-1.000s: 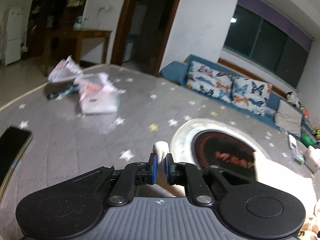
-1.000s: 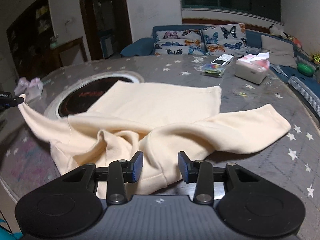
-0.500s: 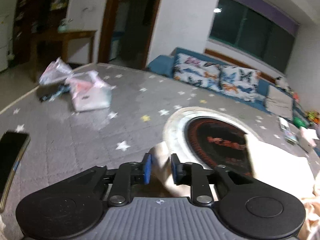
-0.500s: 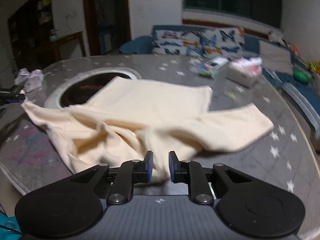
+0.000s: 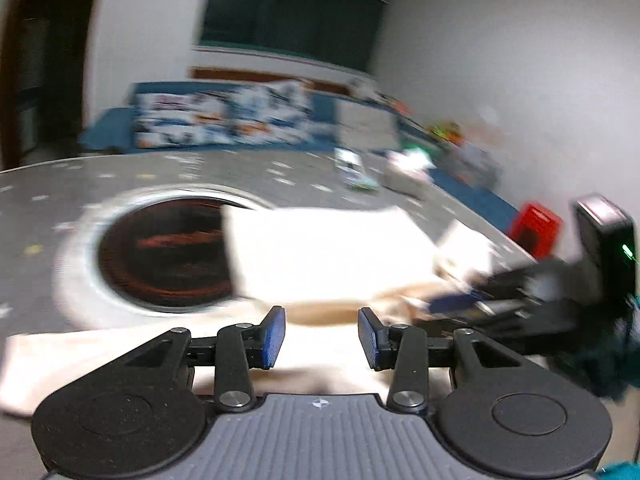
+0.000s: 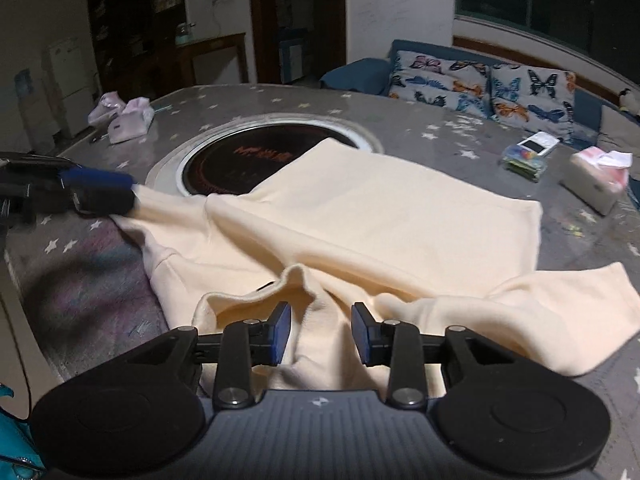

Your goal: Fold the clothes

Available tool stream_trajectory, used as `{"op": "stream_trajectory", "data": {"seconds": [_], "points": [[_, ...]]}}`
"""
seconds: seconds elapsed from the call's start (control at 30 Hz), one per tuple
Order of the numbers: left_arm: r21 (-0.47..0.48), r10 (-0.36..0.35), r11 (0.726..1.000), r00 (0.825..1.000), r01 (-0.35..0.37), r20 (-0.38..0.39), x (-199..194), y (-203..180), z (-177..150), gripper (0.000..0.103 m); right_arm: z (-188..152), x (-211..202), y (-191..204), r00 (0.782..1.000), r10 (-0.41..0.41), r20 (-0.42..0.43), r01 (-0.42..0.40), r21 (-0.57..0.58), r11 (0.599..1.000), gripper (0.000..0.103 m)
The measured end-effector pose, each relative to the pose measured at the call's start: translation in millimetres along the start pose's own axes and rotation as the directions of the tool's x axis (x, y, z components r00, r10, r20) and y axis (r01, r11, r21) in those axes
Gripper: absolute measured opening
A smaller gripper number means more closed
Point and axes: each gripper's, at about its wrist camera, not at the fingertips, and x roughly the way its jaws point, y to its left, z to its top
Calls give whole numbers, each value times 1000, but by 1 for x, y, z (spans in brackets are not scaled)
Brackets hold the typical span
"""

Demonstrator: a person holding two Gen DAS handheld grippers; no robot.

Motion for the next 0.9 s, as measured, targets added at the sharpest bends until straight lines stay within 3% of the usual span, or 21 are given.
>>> {"op": "stream_trajectory", "data": {"seconds": [0.1,0.2,0.33,0.37,0.43,0.53,0.77,0.9], "points": [[58,-53,997,998,55,-36,20,-18,-2,48,-1,6,-1,1000,1,-9,-1,3,1000,15],[109,-65,991,995,72,-69,35,-29,-5,48,-2,4,-3,1000,6,-7,-6,4,1000,6],[148,-46,987,994,60,-96,50,-31,-11,43,-5,-5,-3,1000,7,1,-7,-8,1000,4],[160,-46,985,994,62,-104,53,-32,-13,38,-5,-8,-2,1000,7,2,-7,-13,1000,4],[182,-46,981,992,67,-117,58,-33,-17,15,-7,-12,-1,1000,9,3,-9,-21,1000,4],[193,-63,978,993,81,-102,47,-33,-19,4,-10,-24,5,1000,17,-1,-17,-47,999,4],[229,-121,965,992,129,-47,4,-37,-18,4,-17,-64,22,998,61,1,-60,-106,993,4],[271,-169,944,981,189,-95,-5,-40,-28,4,-28,-74,34,992,117,-46,-122,-128,984,3]]}}
